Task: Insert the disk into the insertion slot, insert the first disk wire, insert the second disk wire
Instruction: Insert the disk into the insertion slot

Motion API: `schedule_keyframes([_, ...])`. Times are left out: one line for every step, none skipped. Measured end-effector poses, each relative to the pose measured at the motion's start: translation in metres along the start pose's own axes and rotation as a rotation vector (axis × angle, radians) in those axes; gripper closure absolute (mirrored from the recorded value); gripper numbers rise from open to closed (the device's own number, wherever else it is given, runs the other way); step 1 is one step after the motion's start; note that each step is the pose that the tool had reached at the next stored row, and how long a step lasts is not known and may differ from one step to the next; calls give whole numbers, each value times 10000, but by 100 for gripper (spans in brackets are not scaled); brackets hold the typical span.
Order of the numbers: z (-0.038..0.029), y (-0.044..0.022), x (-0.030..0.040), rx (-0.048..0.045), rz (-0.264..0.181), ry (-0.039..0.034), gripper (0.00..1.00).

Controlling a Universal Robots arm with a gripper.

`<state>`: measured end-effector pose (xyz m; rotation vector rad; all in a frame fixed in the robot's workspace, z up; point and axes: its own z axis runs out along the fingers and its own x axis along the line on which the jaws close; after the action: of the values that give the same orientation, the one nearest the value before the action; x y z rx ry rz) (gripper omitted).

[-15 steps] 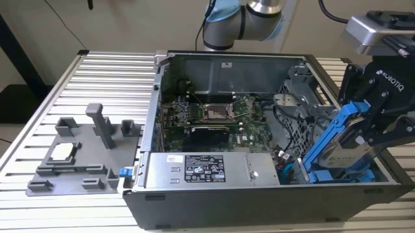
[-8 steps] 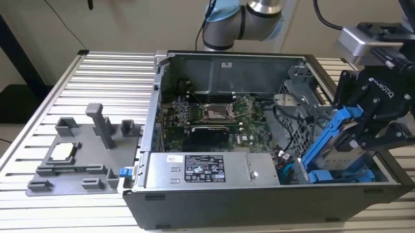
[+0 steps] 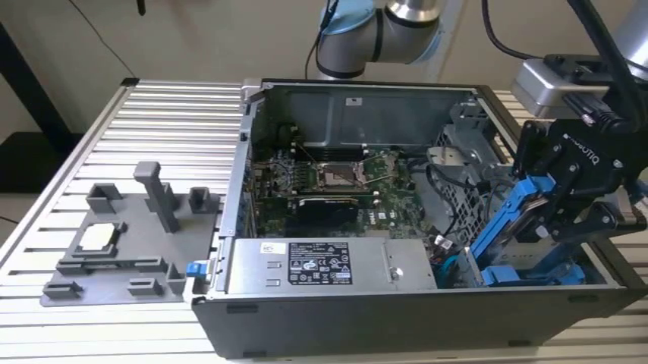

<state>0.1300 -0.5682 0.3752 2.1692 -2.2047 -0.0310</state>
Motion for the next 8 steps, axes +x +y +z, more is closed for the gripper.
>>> schedule_keyframes([19,-1,-2,0,0,0,67])
schedule_keyframes([37,-2,-3,0,0,0,67])
schedule_keyframes([55,-3,-4,0,0,0,67])
schedule_keyframes([73,-4,-4,0,0,0,67])
schedule_keyframes([91,-4,-5,0,0,2,67])
schedule_keyframes([107,-5,-6,0,0,2,67])
schedule_keyframes([121,-6,-6,0,0,7,67])
schedule_keyframes([134,-7,-6,0,0,9,67])
